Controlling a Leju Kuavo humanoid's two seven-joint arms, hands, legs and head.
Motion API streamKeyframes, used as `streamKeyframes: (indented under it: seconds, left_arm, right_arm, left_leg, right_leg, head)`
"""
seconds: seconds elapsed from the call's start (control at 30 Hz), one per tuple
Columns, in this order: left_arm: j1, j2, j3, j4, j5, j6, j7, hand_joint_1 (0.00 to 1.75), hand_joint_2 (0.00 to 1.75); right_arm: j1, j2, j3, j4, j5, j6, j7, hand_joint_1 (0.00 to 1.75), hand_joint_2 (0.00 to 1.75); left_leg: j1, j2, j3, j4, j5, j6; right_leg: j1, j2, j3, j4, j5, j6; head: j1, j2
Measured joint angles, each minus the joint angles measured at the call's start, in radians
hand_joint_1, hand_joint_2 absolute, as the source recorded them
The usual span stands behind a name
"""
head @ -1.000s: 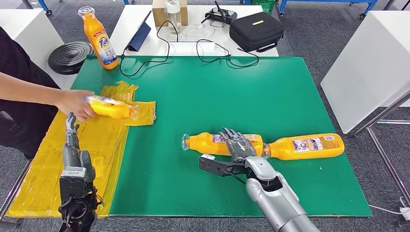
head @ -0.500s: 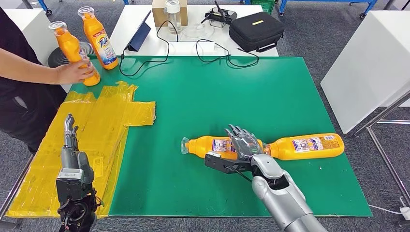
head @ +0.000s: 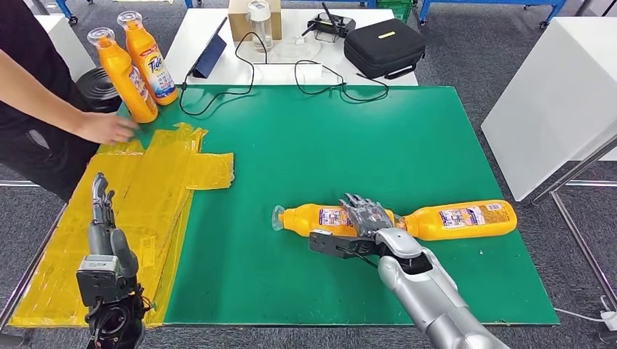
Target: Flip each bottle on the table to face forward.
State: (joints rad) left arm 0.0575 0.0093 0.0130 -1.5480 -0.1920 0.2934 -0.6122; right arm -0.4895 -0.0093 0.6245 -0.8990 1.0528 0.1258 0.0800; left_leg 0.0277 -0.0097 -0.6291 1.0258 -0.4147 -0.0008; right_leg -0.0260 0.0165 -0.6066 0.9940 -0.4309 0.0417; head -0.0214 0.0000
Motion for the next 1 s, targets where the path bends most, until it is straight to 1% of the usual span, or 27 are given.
streamKeyframes:
  seconds: [0.2, 0.33, 0.43, 0.47, 0.57, 0.6, 0.73, 0.87, 1.0]
  left_arm:
    - [0.009, 0.002, 0.0, -0.008, 0.008, 0.0, 0.008, 0.0, 0.0]
    - [0.01, 0.004, 0.001, -0.012, 0.008, 0.0, 0.008, 0.0, 0.0]
    - [0.01, 0.005, 0.001, -0.012, 0.009, 0.0, 0.008, 0.0, 0.0]
    - [0.011, 0.005, 0.001, -0.012, 0.009, 0.0, 0.008, 0.0, 0.0]
    - [0.012, 0.007, 0.001, -0.012, 0.015, 0.0, 0.008, 0.0, 0.0]
    - [0.012, 0.008, 0.001, -0.012, 0.019, 0.0, 0.008, 0.0, 0.0]
    - [0.017, 0.01, 0.001, -0.012, 0.029, 0.0, 0.007, 0.0, 0.0]
    - [0.02, 0.01, 0.001, -0.012, 0.032, -0.006, 0.006, 0.0, 0.0]
    - [0.017, 0.01, 0.003, -0.008, 0.052, -0.026, 0.016, 0.0, 0.0]
  right_arm:
    - [-0.034, 0.002, 0.024, 0.066, 0.002, 0.015, 0.006, 0.0, 1.75]
    - [-0.045, 0.003, 0.032, 0.085, 0.002, 0.016, 0.006, 0.0, 1.75]
    - [-0.048, 0.004, 0.036, 0.091, 0.002, 0.017, 0.006, 0.0, 1.75]
    - [-0.049, 0.004, 0.037, 0.093, 0.002, 0.019, 0.006, 0.41, 1.75]
    - [-0.056, 0.004, 0.044, 0.105, 0.006, 0.035, 0.007, 1.71, 1.75]
    - [-0.06, 0.004, 0.047, 0.109, 0.007, 0.041, 0.007, 1.75, 1.75]
    - [-0.069, 0.004, 0.053, 0.125, 0.001, 0.041, 0.006, 1.75, 1.75]
    - [-0.078, 0.01, 0.053, 0.136, -0.018, 0.021, 0.005, 1.75, 1.75]
    - [-0.08, 0.012, 0.051, 0.138, -0.035, -0.003, 0.005, 1.75, 1.75]
  left_leg:
    - [0.0, 0.0, 0.006, 0.0, 0.0, 0.0]
    - [0.0, 0.0, 0.009, 0.0, -0.001, 0.0]
    - [0.0, 0.0, 0.01, 0.0, -0.001, 0.0]
    - [0.0, 0.0, 0.01, 0.0, 0.0, 0.0]
    - [0.0, 0.0, 0.011, 0.0, 0.0, 0.0]
    - [0.0, 0.0, 0.012, 0.0, 0.0, 0.0]
    - [0.0, -0.001, 0.013, 0.0, -0.001, 0.0]
    - [0.0, -0.001, 0.013, 0.0, -0.001, 0.001]
    - [0.0, -0.001, 0.012, 0.0, 0.0, 0.0]
  right_leg:
    - [0.0, 0.0, 0.003, -0.001, 0.0, -0.001]
    - [0.0, 0.0, 0.001, -0.001, -0.001, -0.002]
    - [0.0, 0.0, 0.004, -0.001, -0.001, -0.001]
    - [0.0, 0.0, 0.007, -0.001, 0.0, -0.001]
    - [0.0, 0.0, 0.011, -0.001, 0.0, -0.001]
    - [0.0, 0.0, 0.011, -0.001, 0.0, -0.001]
    - [0.0, 0.0, 0.007, -0.001, -0.001, -0.002]
    - [0.0, 0.0, 0.004, -0.001, -0.001, -0.002]
    - [0.0, 0.0, 0.011, -0.001, 0.0, -0.001]
  head:
    - [0.0, 0.0]
    - [0.0, 0.0]
    - [0.0, 0.0]
    - [0.0, 0.0]
    - [0.0, 0.0]
    - [0.0, 0.0]
    - [0.0, 0.0]
    - [0.0, 0.0]
    - [0.0, 0.0]
